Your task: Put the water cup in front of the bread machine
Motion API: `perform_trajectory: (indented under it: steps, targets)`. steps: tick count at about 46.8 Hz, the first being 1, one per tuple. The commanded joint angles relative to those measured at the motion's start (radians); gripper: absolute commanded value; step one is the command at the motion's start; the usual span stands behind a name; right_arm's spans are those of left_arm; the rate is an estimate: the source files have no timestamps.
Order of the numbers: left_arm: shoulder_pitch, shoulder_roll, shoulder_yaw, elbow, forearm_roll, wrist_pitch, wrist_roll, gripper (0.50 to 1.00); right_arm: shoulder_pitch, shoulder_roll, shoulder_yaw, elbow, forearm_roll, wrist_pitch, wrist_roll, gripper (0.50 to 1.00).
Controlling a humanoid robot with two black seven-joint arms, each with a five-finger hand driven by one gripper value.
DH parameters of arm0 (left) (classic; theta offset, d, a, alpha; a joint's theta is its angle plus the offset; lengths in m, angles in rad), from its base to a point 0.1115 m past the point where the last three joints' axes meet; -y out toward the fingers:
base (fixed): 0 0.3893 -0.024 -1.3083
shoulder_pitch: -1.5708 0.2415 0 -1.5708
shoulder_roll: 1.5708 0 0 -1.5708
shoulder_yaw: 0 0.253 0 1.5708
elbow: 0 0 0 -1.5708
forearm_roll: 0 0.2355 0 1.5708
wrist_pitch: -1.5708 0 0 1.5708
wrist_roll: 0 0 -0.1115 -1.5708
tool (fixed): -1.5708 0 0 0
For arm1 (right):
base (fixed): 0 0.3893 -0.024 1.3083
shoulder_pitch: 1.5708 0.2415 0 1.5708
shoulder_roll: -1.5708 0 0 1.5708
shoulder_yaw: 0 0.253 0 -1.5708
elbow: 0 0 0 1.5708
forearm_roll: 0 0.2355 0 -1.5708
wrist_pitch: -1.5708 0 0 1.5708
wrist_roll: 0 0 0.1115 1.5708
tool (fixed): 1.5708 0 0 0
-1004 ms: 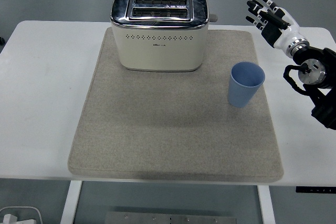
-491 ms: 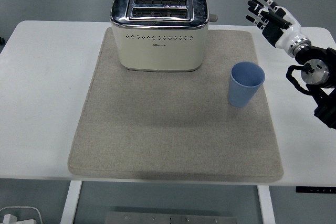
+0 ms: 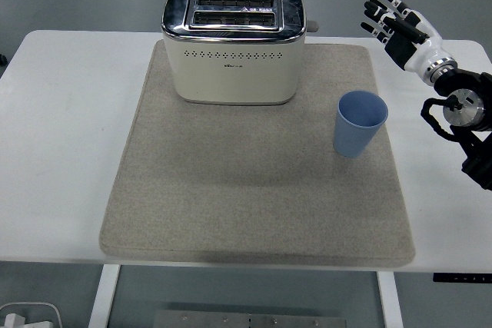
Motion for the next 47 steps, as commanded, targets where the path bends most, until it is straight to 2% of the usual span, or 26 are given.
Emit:
perform_trajectory:
  steps: [1,19,27,32,38,47]
  targets:
    - [0.000,0.000,0.000,0.001,0.000,0.000,0.000,1.000,0.005,-0.006,0.002,0.000,0.000,0.002,0.000,0.928]
    - [0.000,0.000,0.000,0.001,0.000,0.000,0.000,1.000,-0.003,-0.066,-0.002,0.003,-0.002,0.037,0.025,0.930]
    - [0.000,0.000,0.000,0.001,0.000,0.000,0.000,1.000,-0.030,-0.090,-0.003,0.020,-0.015,0.137,0.029,0.930]
    - [0.000,0.000,0.000,-0.001,0.000,0.000,0.000,1.000,-0.086,-0.153,-0.003,0.092,-0.018,0.174,0.032,0.930]
    - [0.000,0.000,0.000,-0.001,0.000,0.000,0.000,1.000,-0.141,-0.213,-0.003,0.176,-0.043,0.232,0.087,0.930]
    - [-0.001,0.000,0.000,-0.001,0.000,0.000,0.000,1.000,-0.185,-0.279,-0.003,0.218,-0.112,0.315,0.150,0.930]
